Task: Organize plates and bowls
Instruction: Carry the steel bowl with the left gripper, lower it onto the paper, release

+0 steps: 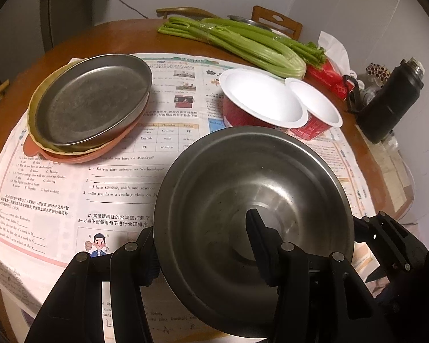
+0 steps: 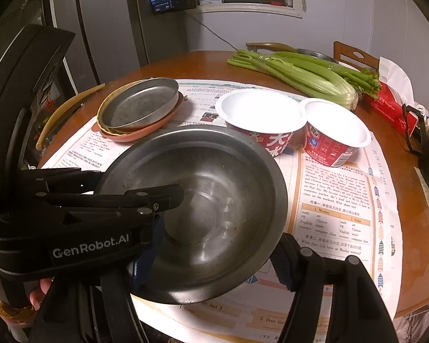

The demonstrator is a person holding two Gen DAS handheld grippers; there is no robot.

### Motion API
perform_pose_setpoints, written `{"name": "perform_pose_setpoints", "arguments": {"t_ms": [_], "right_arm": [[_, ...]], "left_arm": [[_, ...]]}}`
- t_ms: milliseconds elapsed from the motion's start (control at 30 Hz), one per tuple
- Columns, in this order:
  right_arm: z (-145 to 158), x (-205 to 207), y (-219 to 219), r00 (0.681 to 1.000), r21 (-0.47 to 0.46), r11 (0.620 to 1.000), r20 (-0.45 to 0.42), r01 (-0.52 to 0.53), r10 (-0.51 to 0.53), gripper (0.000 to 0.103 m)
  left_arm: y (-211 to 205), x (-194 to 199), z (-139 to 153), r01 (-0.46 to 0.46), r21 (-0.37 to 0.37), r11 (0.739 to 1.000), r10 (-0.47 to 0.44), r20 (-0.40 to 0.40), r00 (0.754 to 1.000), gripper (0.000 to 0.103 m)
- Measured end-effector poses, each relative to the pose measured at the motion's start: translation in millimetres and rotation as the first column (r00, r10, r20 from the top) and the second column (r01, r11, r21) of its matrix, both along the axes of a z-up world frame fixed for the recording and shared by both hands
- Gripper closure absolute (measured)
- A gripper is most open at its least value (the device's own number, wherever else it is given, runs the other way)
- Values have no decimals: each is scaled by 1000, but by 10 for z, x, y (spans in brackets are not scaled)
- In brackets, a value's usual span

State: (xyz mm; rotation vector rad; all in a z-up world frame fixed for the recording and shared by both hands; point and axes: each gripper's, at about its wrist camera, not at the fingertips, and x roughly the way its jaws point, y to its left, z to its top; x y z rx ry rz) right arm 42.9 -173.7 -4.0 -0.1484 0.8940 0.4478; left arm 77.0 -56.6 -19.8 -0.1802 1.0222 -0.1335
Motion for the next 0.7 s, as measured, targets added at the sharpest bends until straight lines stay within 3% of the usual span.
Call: {"name": "perform_pose_setpoints", "arguments": {"t_ms": [400, 700], "right_arm": [[-126, 78, -36, 1000, 12, 1000, -15, 7, -7, 34], [-35, 67, -177, 1000, 36, 999, 1, 20, -20, 34]], "left_arm": [[-69, 95, -111, 16, 42, 999, -15, -23, 1000, 49], [54, 89, -33, -33, 32, 999, 33, -3, 999, 49]]}}
